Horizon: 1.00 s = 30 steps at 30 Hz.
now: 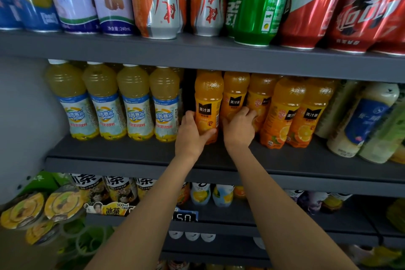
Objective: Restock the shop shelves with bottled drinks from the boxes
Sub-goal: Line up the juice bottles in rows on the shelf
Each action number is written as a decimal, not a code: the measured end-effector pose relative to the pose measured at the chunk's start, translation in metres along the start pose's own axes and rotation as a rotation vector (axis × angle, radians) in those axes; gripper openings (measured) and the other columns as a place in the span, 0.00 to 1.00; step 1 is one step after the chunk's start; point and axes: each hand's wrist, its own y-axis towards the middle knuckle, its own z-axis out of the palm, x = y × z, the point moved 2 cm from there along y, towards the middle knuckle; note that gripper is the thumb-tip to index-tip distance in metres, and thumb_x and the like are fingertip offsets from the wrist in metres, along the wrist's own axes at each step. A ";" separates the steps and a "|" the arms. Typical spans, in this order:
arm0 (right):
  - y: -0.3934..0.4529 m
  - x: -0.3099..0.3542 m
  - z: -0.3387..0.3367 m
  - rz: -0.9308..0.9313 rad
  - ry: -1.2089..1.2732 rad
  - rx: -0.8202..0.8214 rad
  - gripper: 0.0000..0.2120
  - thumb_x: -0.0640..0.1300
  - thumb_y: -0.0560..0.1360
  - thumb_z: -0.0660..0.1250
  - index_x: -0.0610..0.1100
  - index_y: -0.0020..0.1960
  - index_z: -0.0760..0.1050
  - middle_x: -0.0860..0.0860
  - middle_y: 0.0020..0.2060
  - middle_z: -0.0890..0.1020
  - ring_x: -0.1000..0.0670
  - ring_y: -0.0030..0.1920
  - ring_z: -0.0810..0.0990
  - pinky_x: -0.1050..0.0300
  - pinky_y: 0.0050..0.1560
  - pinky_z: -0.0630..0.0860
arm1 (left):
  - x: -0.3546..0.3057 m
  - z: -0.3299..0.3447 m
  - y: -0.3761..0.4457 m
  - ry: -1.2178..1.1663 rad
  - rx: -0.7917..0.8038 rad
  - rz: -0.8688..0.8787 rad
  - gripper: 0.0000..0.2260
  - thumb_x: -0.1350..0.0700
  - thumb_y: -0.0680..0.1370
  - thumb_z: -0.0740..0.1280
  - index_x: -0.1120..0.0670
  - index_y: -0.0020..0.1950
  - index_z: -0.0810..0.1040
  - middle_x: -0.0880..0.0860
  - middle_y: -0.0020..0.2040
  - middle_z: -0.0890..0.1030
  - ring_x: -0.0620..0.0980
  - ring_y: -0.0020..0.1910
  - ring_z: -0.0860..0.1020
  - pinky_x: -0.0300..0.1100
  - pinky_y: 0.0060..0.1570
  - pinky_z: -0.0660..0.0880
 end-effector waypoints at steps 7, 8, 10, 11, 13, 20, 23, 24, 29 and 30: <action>-0.015 -0.030 -0.071 -0.111 0.143 -0.540 0.28 0.41 0.70 0.71 0.35 0.66 0.66 0.37 0.63 0.68 0.39 0.63 0.68 0.47 0.63 0.67 | 0.001 -0.001 0.001 -0.002 -0.005 -0.001 0.27 0.52 0.71 0.73 0.59 0.64 0.65 0.57 0.62 0.73 0.55 0.62 0.72 0.49 0.59 0.70; -0.011 -0.039 -0.074 -0.036 0.172 -0.529 0.31 0.42 0.70 0.72 0.35 0.68 0.63 0.37 0.65 0.66 0.39 0.65 0.66 0.47 0.65 0.65 | 0.001 0.000 0.001 -0.004 -0.003 -0.006 0.27 0.52 0.71 0.73 0.59 0.64 0.65 0.57 0.61 0.73 0.55 0.62 0.72 0.50 0.60 0.70; -0.004 -0.057 -0.071 0.084 0.197 -0.365 0.36 0.43 0.70 0.72 0.36 0.71 0.58 0.38 0.66 0.65 0.39 0.67 0.65 0.46 0.67 0.63 | 0.001 0.001 0.000 -0.016 0.001 -0.016 0.26 0.52 0.71 0.73 0.59 0.63 0.66 0.57 0.61 0.73 0.56 0.62 0.72 0.51 0.60 0.70; -0.002 -0.065 -0.066 0.117 0.205 -0.255 0.38 0.44 0.71 0.72 0.36 0.72 0.56 0.39 0.67 0.65 0.39 0.68 0.64 0.46 0.67 0.62 | 0.001 0.001 -0.001 -0.021 0.003 -0.019 0.26 0.53 0.71 0.73 0.59 0.63 0.66 0.58 0.61 0.73 0.56 0.62 0.72 0.52 0.60 0.70; 0.000 -0.075 -0.059 0.119 0.236 -0.144 0.38 0.43 0.71 0.72 0.37 0.72 0.55 0.40 0.68 0.66 0.39 0.69 0.63 0.48 0.68 0.62 | 0.000 0.001 0.001 -0.028 0.006 -0.020 0.26 0.53 0.71 0.73 0.59 0.63 0.66 0.58 0.61 0.73 0.56 0.62 0.72 0.52 0.60 0.70; -0.017 -0.065 -0.052 0.075 0.184 -0.161 0.34 0.48 0.67 0.75 0.35 0.64 0.63 0.38 0.61 0.68 0.39 0.63 0.65 0.49 0.63 0.64 | -0.001 0.002 0.001 -0.035 0.008 -0.027 0.26 0.54 0.71 0.73 0.59 0.63 0.66 0.58 0.62 0.73 0.56 0.62 0.72 0.50 0.60 0.70; -0.029 -0.049 -0.037 -0.012 0.172 -0.099 0.36 0.49 0.66 0.75 0.35 0.65 0.63 0.39 0.62 0.66 0.41 0.63 0.65 0.49 0.63 0.67 | -0.001 0.002 0.001 -0.029 0.005 -0.026 0.26 0.54 0.71 0.73 0.59 0.63 0.66 0.58 0.62 0.73 0.56 0.62 0.72 0.49 0.60 0.70; -0.031 -0.043 -0.033 -0.036 0.176 -0.072 0.37 0.50 0.66 0.75 0.35 0.66 0.62 0.39 0.63 0.66 0.41 0.64 0.65 0.50 0.64 0.67 | -0.001 0.002 0.001 -0.028 0.006 -0.028 0.26 0.54 0.71 0.73 0.59 0.63 0.66 0.58 0.62 0.73 0.56 0.62 0.72 0.49 0.59 0.70; -0.033 -0.030 -0.024 -0.098 0.235 0.044 0.40 0.50 0.68 0.74 0.36 0.70 0.58 0.40 0.68 0.63 0.41 0.69 0.61 0.50 0.68 0.63 | -0.002 0.003 -0.001 -0.023 0.008 -0.044 0.26 0.54 0.71 0.73 0.59 0.64 0.65 0.58 0.62 0.73 0.56 0.62 0.72 0.49 0.59 0.70; -0.034 -0.032 -0.024 -0.121 0.251 0.061 0.40 0.49 0.68 0.74 0.36 0.71 0.56 0.40 0.69 0.62 0.41 0.69 0.61 0.51 0.69 0.61 | -0.002 0.003 -0.001 -0.019 0.006 -0.043 0.27 0.53 0.71 0.72 0.59 0.64 0.65 0.58 0.62 0.73 0.56 0.62 0.72 0.49 0.59 0.70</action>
